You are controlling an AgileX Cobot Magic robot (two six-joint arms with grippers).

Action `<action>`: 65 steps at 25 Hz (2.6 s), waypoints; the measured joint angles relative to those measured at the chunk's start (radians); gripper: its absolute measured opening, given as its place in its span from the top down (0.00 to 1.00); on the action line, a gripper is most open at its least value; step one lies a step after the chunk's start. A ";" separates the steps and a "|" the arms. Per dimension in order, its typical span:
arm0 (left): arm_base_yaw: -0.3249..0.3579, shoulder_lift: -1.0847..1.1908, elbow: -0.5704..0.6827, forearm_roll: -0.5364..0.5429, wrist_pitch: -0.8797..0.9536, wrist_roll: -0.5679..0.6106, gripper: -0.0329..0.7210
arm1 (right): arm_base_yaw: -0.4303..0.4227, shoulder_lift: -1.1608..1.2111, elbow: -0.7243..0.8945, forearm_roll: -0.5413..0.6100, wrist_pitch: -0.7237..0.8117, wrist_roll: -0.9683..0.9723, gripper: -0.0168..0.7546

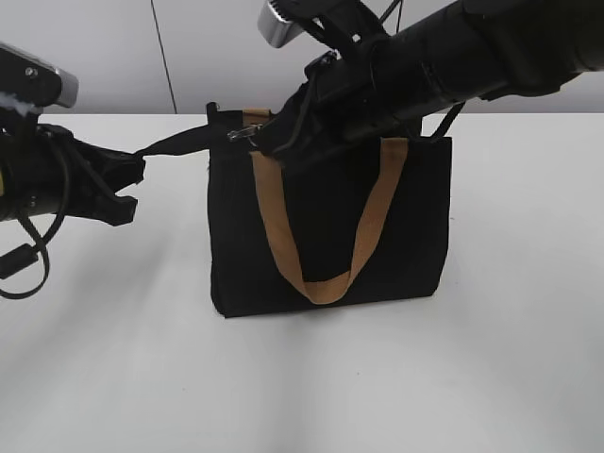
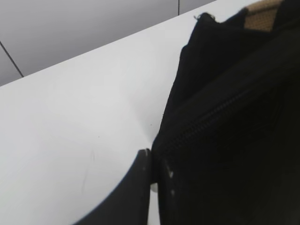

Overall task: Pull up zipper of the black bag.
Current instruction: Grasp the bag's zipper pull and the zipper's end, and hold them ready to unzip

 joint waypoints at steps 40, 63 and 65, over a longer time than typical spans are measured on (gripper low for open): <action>-0.005 -0.050 -0.002 -0.008 0.123 0.001 0.95 | -0.264 -0.124 0.000 -0.323 0.157 0.252 0.98; 0.000 -0.139 -0.001 -0.293 0.256 0.000 0.57 | -0.342 -0.179 0.000 -0.292 0.237 0.303 0.52; -0.004 -0.182 -0.005 -0.363 0.312 0.000 0.46 | -0.337 -0.180 0.000 -0.290 0.260 0.326 0.48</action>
